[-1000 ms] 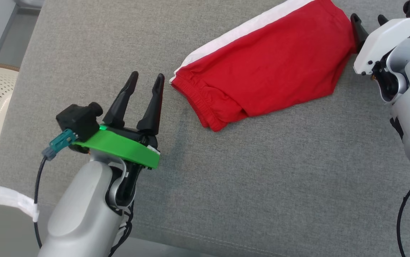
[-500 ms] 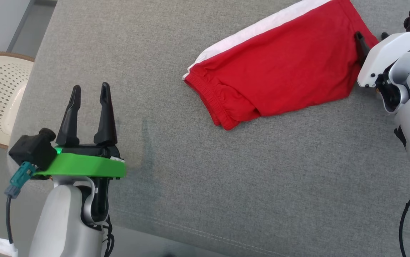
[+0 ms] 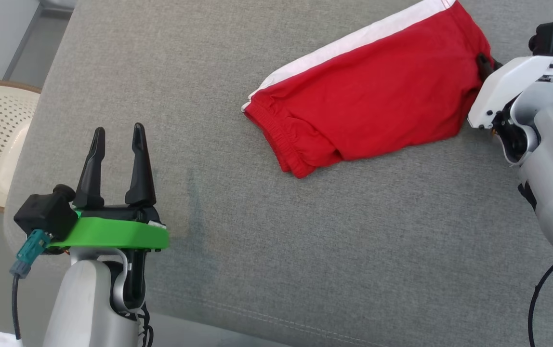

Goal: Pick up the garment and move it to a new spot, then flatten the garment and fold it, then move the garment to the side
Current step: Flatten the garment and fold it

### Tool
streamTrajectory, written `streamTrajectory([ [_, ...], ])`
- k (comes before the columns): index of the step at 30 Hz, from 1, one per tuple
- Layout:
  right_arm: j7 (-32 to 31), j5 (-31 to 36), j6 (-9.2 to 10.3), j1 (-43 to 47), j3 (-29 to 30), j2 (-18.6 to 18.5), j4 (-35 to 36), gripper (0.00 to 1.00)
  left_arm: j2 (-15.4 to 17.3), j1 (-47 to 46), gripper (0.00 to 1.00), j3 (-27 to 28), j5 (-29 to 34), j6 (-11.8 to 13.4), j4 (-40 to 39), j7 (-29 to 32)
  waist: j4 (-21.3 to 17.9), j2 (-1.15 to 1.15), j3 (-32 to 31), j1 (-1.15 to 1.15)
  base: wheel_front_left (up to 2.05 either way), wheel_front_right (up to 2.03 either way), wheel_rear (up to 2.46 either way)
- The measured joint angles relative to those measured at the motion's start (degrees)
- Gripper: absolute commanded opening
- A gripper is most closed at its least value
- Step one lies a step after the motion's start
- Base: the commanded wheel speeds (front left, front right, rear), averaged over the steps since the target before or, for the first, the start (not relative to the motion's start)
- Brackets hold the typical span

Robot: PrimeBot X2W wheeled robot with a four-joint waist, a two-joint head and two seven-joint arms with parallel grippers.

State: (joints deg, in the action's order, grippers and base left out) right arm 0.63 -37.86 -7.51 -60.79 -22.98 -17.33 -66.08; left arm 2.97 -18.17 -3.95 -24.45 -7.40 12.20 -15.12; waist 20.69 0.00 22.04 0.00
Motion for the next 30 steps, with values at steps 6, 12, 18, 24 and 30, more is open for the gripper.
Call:
streamTrajectory([
  [6,2.2,-3.9,-0.01,6.0,-1.9,-1.0,4.9,0.0,-0.1,1.9,1.0,0.5,1.3,0.0,-0.2,0.0,-2.9,0.0,-1.8,0.0,0.0,0.0,0.0],
  [12,4.0,-9.2,-0.02,13.1,-2.6,-3.5,10.4,0.0,0.0,3.6,1.0,1.7,2.9,0.0,-0.4,0.0,-6.1,0.0,-4.0,0.0,0.0,0.0,0.0],
  [18,5.9,-13.9,-0.02,19.7,-1.9,-6.1,14.3,0.0,0.5,5.4,1.0,2.4,3.6,0.0,-0.8,0.0,-9.5,0.0,-6.4,0.0,0.0,0.0,0.0],
  [24,7.4,-16.4,-0.02,24.4,-0.5,-8.7,15.7,0.0,1.3,6.7,1.0,3.0,4.0,0.0,-0.9,0.0,-12.0,0.0,-8.4,0.0,0.0,0.0,0.0],
  [30,8.9,-18.1,-0.02,27.0,1.8,-10.6,15.4,0.0,1.3,7.4,1.0,3.0,4.4,-0.1,-0.8,0.0,-13.5,0.0,-9.9,-0.01,0.0,0.0,0.0],
])
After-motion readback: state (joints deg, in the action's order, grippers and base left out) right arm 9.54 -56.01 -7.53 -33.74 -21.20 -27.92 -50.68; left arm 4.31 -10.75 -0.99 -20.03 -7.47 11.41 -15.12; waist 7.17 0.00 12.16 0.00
